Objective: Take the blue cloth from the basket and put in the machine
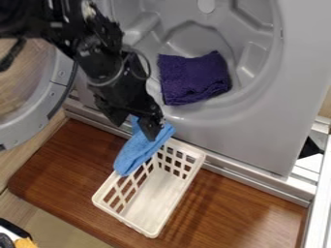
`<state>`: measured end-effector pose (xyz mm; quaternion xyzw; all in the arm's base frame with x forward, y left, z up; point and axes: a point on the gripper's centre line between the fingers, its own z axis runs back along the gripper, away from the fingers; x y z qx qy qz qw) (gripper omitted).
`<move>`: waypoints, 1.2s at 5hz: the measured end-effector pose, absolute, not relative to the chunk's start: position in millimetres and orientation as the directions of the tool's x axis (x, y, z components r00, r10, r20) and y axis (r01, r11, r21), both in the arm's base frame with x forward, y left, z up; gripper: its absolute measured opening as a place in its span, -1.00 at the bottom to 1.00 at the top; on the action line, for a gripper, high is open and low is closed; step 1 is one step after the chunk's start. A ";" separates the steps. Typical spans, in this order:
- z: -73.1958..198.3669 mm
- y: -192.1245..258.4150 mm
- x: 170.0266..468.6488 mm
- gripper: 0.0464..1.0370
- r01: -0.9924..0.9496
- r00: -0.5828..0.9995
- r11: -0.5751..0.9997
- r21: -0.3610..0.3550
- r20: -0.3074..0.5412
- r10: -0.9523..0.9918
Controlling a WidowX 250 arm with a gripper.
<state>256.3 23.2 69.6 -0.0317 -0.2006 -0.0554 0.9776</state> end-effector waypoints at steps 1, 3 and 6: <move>48.7 32.8 254.7 0.93 0.100 0.917 0.995 -0.026 0.390 -0.081; 13.5 45.4 257.9 0.93 0.064 0.928 0.998 0.003 0.367 -0.060; 1.0 48.3 258.8 0.82 0.104 0.932 0.994 -0.010 0.351 -0.094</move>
